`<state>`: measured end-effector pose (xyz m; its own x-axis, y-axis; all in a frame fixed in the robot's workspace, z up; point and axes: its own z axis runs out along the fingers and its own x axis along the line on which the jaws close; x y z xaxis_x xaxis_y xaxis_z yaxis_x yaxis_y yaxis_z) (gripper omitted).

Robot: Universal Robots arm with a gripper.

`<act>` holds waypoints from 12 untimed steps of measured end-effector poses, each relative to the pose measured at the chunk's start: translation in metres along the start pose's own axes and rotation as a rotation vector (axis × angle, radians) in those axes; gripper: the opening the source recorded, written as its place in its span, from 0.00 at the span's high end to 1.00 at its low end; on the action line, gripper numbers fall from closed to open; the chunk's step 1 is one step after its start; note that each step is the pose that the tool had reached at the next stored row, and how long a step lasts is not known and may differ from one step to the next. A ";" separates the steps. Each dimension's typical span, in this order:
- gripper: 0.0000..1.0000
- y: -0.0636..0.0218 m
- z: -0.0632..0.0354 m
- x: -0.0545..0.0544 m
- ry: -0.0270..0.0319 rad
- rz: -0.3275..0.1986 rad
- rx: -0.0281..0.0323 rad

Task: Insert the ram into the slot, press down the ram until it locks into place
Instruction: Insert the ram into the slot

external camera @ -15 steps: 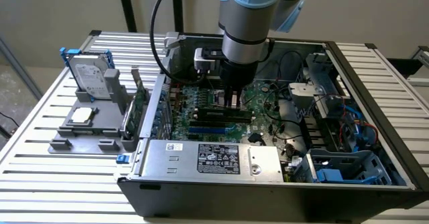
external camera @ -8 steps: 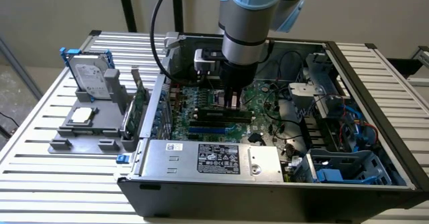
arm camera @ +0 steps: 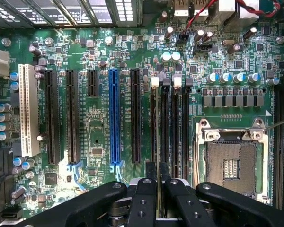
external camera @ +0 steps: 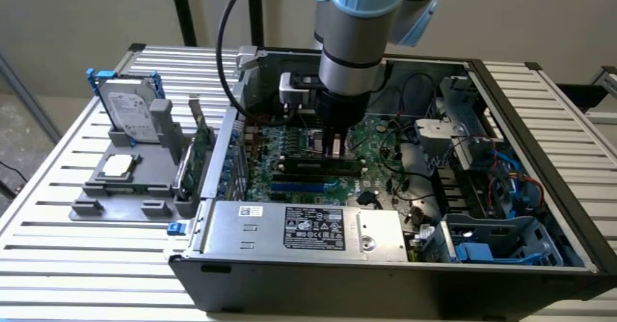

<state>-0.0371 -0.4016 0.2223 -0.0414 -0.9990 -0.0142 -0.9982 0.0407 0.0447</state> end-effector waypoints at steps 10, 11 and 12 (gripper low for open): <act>0.78 0.0002 0.0001 0.000 -0.0003 0.000 0.0002; 0.78 0.0004 -0.0033 0.000 -0.0002 0.000 -0.0001; 0.78 0.0007 -0.0071 0.000 -0.0003 0.000 -0.0001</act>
<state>-0.0374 -0.4012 0.2294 -0.0414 -0.9990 -0.0145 -0.9982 0.0407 0.0448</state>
